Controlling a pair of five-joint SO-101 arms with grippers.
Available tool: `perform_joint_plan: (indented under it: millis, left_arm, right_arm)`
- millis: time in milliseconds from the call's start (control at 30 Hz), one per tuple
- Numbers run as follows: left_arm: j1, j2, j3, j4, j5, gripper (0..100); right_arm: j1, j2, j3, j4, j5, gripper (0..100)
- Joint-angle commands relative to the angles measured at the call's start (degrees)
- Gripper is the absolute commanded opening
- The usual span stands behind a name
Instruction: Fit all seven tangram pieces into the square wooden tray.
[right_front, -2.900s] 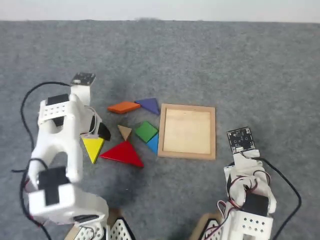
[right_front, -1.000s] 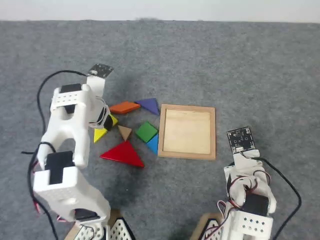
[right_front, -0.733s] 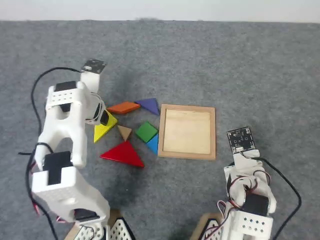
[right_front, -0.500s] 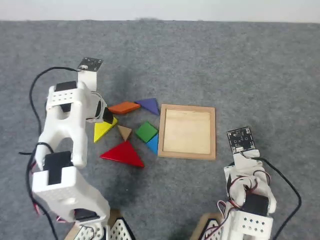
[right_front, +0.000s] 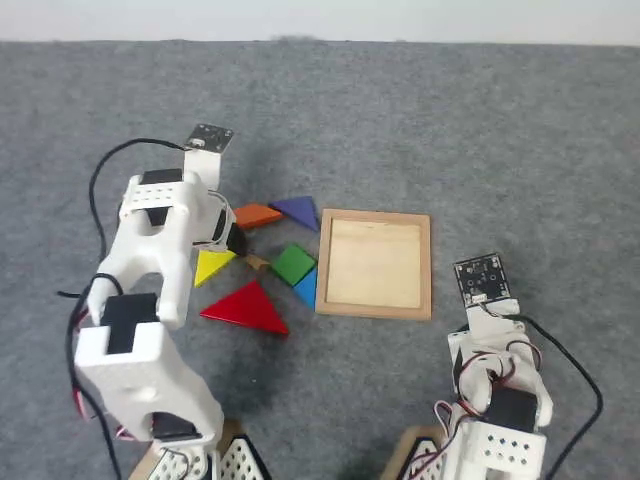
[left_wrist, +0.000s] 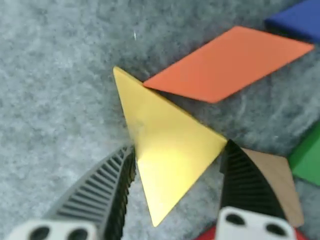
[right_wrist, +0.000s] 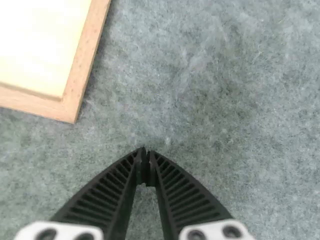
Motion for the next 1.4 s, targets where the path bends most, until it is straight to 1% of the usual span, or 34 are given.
perform_joint_plan:
  millis: [0, 100, 200, 333, 533, 667, 867, 1100, 1167, 1233, 1367]
  left_arm:
    - [1.2, 0.4, -0.3, 1.1, 0.4, 26]
    - [1.8, 0.9, -0.1, 3.5, 0.4, 26]
    - [1.7, 0.9, -0.1, 3.9, 1.5, 26]
    - [1.8, 0.9, -0.1, 3.9, 9.5, 26]
    - [1.8, 0.9, 0.0, 4.3, 15.8, 26]
    - [2.6, 1.0, 0.1, 4.7, 15.7, 26]
    - [6.3, 1.0, 0.9, 5.2, 15.7, 26]
    - [6.8, 2.1, 0.7, 6.3, 15.7, 25]
    - [6.4, 2.2, 0.7, 6.2, 15.6, 22]
    - [6.4, 1.2, 0.7, 6.0, 15.6, 20]
    - [6.4, -3.1, 0.7, 6.8, 15.2, 20]
  right_arm:
    - [0.6, -0.8, 1.1, -0.4, 0.9, 0.9]
    - [0.6, -0.8, 1.1, -0.4, 0.9, 0.9]
    - [0.6, -0.8, 1.1, -0.4, 0.9, 0.9]
    - [0.6, -0.8, 1.1, -0.4, 0.9, 0.9]
    - [0.6, -0.8, 1.1, -0.4, 0.9, 0.9]
    - [0.6, -0.8, 1.1, -0.4, 0.9, 0.9]
    - [0.6, -0.8, 1.1, -0.4, 0.9, 0.9]
    - [0.7, -0.8, 1.1, -0.4, 0.9, 0.9]
    - [0.7, -0.8, 1.1, -0.4, 0.9, 0.9]
    - [0.7, -0.8, 1.1, -0.4, 0.9, 0.9]
    - [0.7, -0.8, 1.1, -0.4, 0.9, 0.9]
